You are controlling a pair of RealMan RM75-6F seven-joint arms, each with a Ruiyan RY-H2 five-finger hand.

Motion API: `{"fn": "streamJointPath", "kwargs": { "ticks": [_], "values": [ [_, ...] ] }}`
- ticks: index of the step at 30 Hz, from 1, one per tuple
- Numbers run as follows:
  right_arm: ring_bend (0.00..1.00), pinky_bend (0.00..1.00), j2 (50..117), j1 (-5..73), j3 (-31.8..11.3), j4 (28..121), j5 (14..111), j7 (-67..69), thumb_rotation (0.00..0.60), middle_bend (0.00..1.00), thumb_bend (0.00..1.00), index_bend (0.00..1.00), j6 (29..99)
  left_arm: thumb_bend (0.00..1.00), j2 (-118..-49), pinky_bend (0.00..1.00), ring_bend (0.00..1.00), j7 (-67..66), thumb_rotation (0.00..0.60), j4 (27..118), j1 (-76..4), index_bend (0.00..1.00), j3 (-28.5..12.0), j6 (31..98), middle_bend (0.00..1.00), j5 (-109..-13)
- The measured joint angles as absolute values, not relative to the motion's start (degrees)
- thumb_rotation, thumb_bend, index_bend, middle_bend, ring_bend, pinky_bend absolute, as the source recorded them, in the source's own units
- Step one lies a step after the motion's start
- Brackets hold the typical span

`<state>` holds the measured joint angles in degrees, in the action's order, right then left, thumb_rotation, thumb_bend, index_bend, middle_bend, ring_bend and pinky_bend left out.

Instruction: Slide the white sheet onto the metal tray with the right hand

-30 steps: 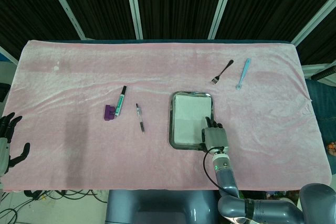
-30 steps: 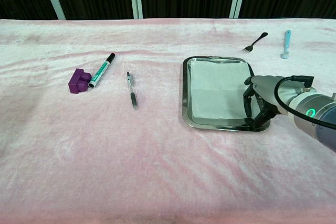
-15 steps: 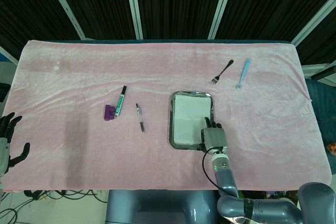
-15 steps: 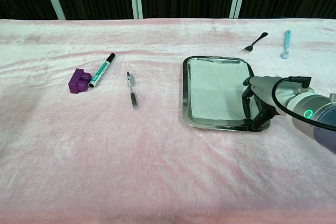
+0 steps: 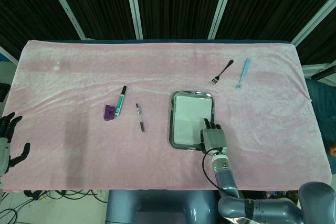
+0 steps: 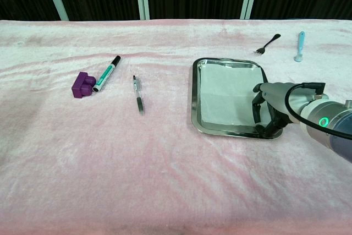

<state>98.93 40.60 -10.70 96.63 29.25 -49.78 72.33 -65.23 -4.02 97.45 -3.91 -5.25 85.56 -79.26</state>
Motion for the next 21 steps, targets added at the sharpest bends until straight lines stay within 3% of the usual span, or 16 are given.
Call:
{"fn": "streamJointPath", "kwargs": {
  "ticks": [21],
  "values": [
    [0.11, 0.17, 96.8, 40.3, -10.0, 100.4, 31.3, -48.5, 0.6, 0.03, 0.36, 0.41, 72.9, 0.41, -65.2, 0.0, 0.0, -4.0, 0.6, 97.5, -4.0, 0.11, -5.2, 85.5, 0.03, -79.2]
  ]
}}
